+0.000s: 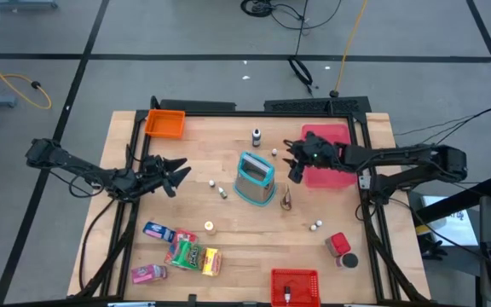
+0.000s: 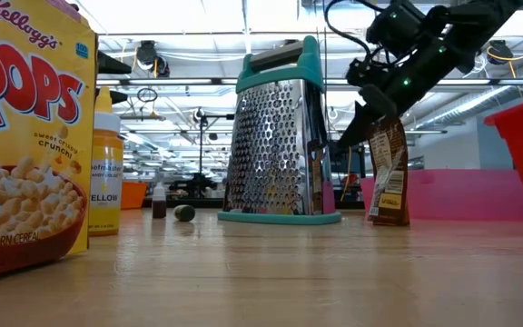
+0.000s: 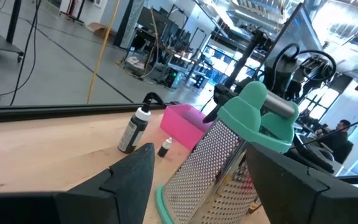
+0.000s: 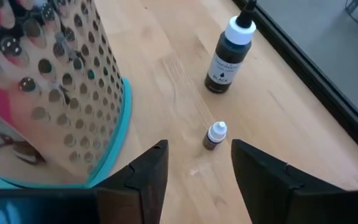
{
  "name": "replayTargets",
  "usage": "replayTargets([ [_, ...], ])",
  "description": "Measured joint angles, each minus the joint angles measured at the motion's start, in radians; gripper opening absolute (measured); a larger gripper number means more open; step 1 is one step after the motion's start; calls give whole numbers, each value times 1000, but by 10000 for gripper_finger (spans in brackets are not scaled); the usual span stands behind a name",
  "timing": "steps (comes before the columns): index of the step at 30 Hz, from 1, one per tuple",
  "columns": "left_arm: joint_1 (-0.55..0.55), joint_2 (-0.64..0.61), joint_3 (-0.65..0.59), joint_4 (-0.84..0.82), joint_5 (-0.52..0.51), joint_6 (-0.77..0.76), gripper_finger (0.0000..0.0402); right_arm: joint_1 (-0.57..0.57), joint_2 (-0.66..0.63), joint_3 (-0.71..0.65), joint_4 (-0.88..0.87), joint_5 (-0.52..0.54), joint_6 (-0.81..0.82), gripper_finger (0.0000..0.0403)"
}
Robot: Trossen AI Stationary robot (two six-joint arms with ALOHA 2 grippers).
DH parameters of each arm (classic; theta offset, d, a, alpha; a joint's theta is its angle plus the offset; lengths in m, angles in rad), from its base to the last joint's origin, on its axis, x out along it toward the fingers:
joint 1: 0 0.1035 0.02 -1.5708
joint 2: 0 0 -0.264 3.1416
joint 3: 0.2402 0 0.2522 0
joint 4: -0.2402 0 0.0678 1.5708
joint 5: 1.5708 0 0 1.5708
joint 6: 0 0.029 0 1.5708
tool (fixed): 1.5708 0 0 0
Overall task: Pick & Place Kitchen Items
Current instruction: Put the small brown food coloring bottle into the red bin
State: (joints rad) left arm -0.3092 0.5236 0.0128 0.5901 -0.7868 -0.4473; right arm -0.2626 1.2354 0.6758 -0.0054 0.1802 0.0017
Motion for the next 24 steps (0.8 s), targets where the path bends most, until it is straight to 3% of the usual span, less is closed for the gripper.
replayTargets([
  [15,0,0,0,-13,-2,3,255,-53,-63,0,-13,-5,33,179],
  [24,0,0,0,-13,-25,16,255,-88,46,2,109,-30,21,179],
])
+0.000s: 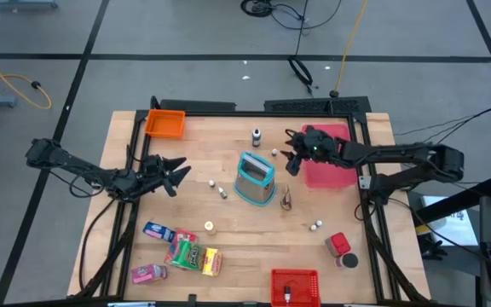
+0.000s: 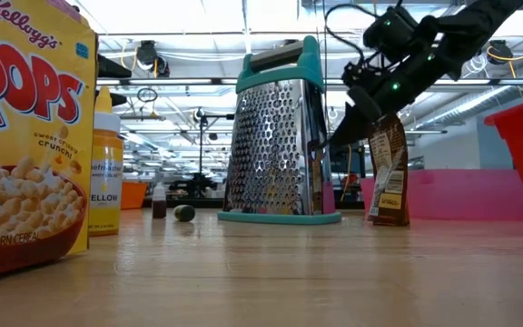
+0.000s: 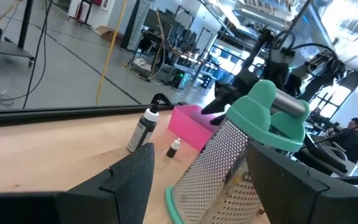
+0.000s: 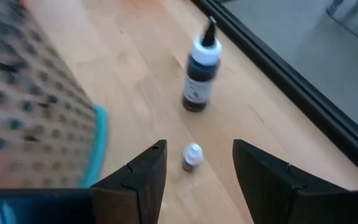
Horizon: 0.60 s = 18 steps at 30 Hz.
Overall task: Pick & Place Kitchen Items
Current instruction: Put the small brown food coloring bottle into the red bin
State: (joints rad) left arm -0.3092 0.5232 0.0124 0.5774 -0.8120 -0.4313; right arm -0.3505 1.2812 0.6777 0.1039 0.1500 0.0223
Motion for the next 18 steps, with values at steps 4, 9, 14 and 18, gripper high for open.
replayTargets([
  [4,0,0,0,0,0,-1,255,-26,46,0,28,-30,6,179],
  [9,0,0,0,0,0,-3,255,-42,96,-1,65,-51,10,179],
  [14,0,0,0,0,0,-2,255,-57,125,-1,101,-69,11,179],
  [18,0,0,0,0,0,0,255,-69,139,-1,116,-77,19,179],
])
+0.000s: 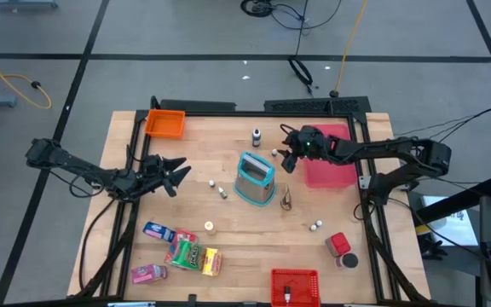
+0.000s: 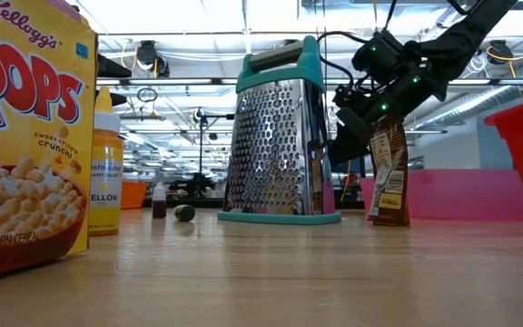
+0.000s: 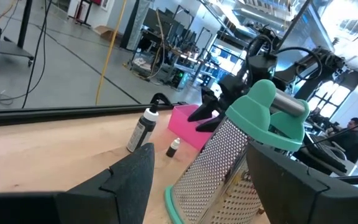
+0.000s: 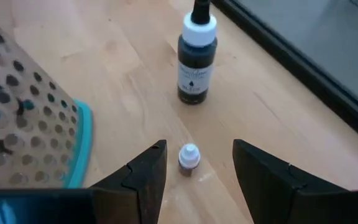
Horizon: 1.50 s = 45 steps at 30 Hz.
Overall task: Pick & Place Kitchen Items
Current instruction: Put the small brown food coloring bottle into the red bin
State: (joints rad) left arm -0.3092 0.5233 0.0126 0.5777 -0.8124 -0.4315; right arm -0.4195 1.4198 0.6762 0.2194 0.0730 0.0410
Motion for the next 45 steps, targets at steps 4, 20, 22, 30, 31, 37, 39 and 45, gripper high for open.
replayTargets([
  [4,0,0,0,0,0,0,255,-6,23,0,-3,-8,0,179],
  [20,0,0,0,0,-1,1,255,-12,117,1,98,-49,2,178],
  [22,0,0,0,0,-1,0,255,-12,117,1,100,-49,1,178],
  [30,0,0,0,0,-1,1,255,-12,149,1,129,-49,0,178],
  [31,0,0,0,0,-1,0,255,-12,157,0,129,-50,1,178],
  [37,0,0,0,0,-1,1,255,-12,249,0,230,-51,0,178],
  [39,0,0,0,0,-2,1,255,-13,265,10,243,-50,0,178],
  [45,0,0,0,0,-1,7,255,-15,298,22,286,-51,0,155],
])
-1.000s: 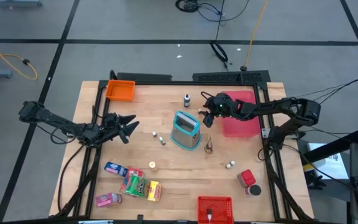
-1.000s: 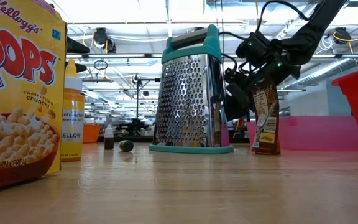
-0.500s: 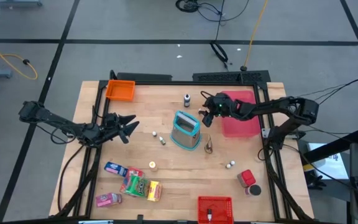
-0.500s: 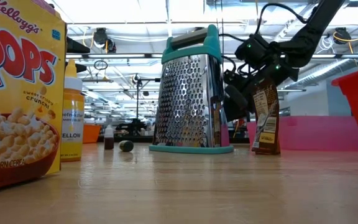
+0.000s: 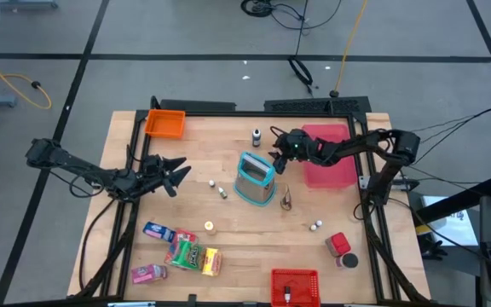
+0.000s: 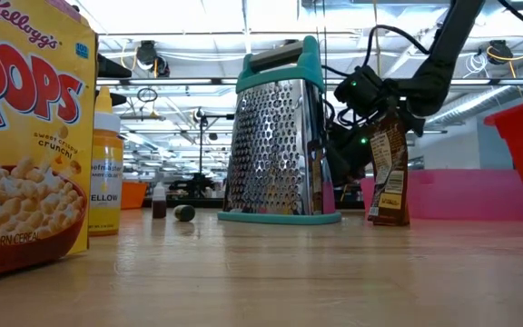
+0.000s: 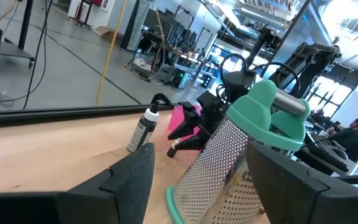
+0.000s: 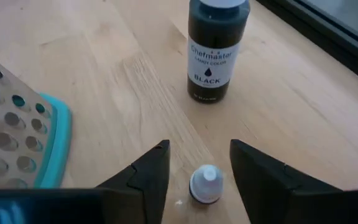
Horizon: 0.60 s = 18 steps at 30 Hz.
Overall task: Pick & Place Kitchen Items
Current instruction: Put the small brown food coloring bottle into the red bin
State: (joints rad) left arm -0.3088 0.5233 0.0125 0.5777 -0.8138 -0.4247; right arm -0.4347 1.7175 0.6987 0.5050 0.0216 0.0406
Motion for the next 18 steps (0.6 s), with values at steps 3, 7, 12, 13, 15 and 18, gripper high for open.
replayTargets([
  [3,0,0,0,0,0,0,255,0,18,1,15,1,0,115],
  [7,1,0,0,0,0,0,255,0,23,1,13,2,-1,42],
  [12,1,0,0,0,0,0,255,-2,23,1,17,2,1,43],
  [13,1,0,0,-1,0,1,255,-2,23,1,18,2,5,43],
  [15,1,0,0,-1,0,0,255,-2,23,1,14,2,6,43],
  [18,1,0,0,-1,0,0,255,-2,-9,0,-16,2,7,43],
])
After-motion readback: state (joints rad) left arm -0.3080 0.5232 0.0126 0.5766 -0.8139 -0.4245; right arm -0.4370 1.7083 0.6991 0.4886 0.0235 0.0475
